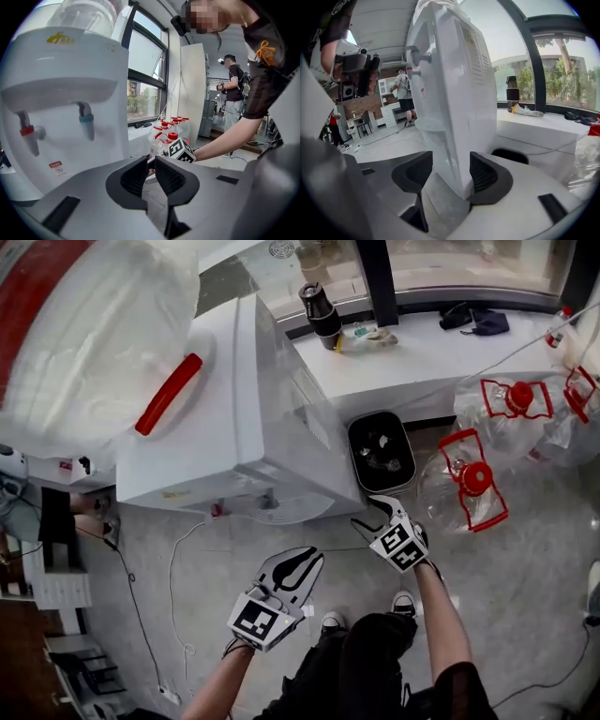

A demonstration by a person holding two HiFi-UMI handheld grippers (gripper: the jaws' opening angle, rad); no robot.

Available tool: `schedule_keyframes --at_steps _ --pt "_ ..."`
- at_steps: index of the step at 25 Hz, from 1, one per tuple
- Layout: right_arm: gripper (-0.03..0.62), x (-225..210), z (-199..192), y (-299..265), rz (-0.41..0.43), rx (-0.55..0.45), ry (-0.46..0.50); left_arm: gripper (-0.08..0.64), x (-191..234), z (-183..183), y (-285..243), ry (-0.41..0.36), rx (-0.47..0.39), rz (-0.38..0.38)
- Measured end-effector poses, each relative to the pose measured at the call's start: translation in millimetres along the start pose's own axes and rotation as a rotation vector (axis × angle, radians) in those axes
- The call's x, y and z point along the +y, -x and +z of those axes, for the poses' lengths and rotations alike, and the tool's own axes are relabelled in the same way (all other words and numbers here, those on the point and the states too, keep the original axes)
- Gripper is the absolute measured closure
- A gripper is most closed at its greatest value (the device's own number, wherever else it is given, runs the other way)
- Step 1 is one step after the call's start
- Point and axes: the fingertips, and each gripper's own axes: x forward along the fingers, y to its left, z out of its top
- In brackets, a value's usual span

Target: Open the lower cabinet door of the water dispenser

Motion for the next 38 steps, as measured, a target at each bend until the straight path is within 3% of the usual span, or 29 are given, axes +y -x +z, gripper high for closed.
schedule_keyframes --at_steps 5,13,24,28,33,38 --pt "0.334 -15 -19 -47 0.004 0.003 0.035 0.509 17 -32 -31 -0.008 -0.005 0.003" --pt "0.316 -21 -23 -86 0.02 0.05 0.128 0.509 37 -55 -35 -0.013 -0.005 0.012" --pt "0.356 -15 -23 -86 -0.057 0.076 0.083 0.509 43 -64 -22 -0.002 0.003 0.009" --pt "0.359 6 -36 -70 -0.024 0.073 0.076 0.509 38 -63 -19 0.004 0.009 -0.003" --pt "0.388 58 -60 -56 0.086 0.135 0.162 0.509 28 -62 -13 0.002 0.024 -0.017" --pt "0.39 106 -73 -48 0.125 0.157 0.109 0.509 18 -58 10 0.002 0.029 -0.028"
